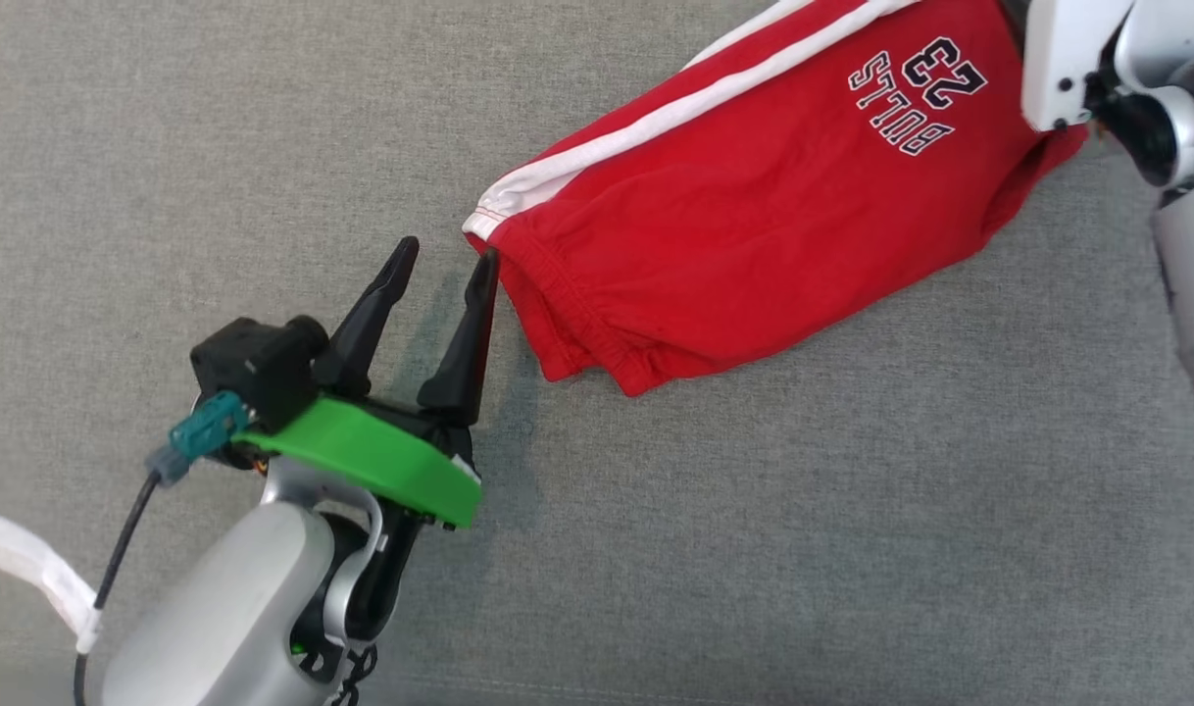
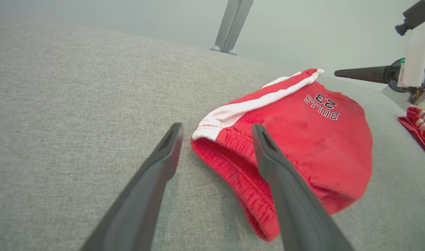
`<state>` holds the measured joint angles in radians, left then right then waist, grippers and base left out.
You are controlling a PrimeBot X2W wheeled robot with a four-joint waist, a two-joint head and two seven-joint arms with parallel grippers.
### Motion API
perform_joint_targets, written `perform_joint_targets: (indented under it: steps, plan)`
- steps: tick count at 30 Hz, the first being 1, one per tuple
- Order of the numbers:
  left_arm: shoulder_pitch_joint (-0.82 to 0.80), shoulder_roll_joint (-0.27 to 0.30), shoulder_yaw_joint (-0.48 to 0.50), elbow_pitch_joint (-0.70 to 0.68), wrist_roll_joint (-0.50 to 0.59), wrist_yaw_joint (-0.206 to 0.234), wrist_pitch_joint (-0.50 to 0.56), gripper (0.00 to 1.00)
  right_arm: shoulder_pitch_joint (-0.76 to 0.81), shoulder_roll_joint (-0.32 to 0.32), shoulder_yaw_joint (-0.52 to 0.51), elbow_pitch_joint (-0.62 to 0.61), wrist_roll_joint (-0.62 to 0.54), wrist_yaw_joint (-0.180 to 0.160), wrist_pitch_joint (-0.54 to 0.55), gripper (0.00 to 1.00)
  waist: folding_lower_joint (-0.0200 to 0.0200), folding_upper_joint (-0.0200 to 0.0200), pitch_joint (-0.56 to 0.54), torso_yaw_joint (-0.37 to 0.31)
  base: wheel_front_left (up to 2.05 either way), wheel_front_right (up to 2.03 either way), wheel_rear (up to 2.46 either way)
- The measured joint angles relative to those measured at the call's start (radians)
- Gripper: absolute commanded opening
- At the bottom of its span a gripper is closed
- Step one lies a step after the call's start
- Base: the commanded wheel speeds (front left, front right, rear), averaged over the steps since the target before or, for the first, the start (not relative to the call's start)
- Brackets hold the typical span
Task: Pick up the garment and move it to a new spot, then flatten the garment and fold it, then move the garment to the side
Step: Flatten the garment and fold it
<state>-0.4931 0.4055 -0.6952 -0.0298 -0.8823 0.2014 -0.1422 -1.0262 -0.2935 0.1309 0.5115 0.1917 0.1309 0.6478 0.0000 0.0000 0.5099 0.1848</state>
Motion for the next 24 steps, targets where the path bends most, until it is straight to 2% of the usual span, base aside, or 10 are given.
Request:
perform_joint_targets:
  steps: [2, 6, 12, 13, 14, 19, 24]
  plan:
    - [0.025, 0.008, 0.002, -0.034, 0.039, 0.027, -0.048, 1.00, 0.006, -0.038, 0.003, 0.000, -0.003, 0.000, 0.016, 1.00, 0.0000, 0.0000, -0.002, 0.007, 0.00, 0.00, 0.00]
    - [0.067, -0.021, 0.014, -0.046, 0.088, 0.058, -0.099, 1.00, 0.029, -0.049, -0.012, 0.038, 0.008, 0.000, 0.058, 1.00, 0.0000, 0.0000, 0.002, 0.033, 0.00, 0.00, 0.00]
    - [0.126, -0.087, 0.045, -0.016, 0.143, 0.045, -0.116, 1.00, 0.050, -0.033, -0.049, 0.091, 0.059, -0.002, 0.105, 1.00, 0.0000, 0.0000, 0.009, 0.083, 0.00, 0.00, 0.00]
    - [0.136, -0.096, 0.063, -0.012, 0.155, 0.040, -0.117, 1.00, 0.051, -0.033, -0.056, 0.094, 0.067, -0.002, 0.107, 0.43, 0.0000, 0.0000, 0.008, 0.090, 0.00, 0.00, 0.00]
    - [0.144, -0.103, 0.079, -0.010, 0.169, 0.032, -0.119, 1.00, 0.054, -0.032, -0.060, 0.095, 0.072, -0.002, 0.101, 0.00, 0.0000, 0.0000, 0.006, 0.094, 0.00, 0.00, 0.00]
    - [0.229, -0.146, 0.182, -0.008, 0.275, -0.028, -0.120, 1.00, 0.089, -0.002, -0.084, 0.099, 0.139, -0.002, 0.047, 0.00, 0.0000, 0.0000, -0.017, 0.094, 0.00, 0.00, 0.00]
    - [0.319, -0.178, 0.267, 0.009, 0.356, -0.088, -0.120, 1.00, 0.140, -0.014, -0.121, 0.092, 0.190, 0.001, -0.004, 0.00, 0.0000, 0.0000, -0.049, 0.065, 0.00, 0.00, 0.00]
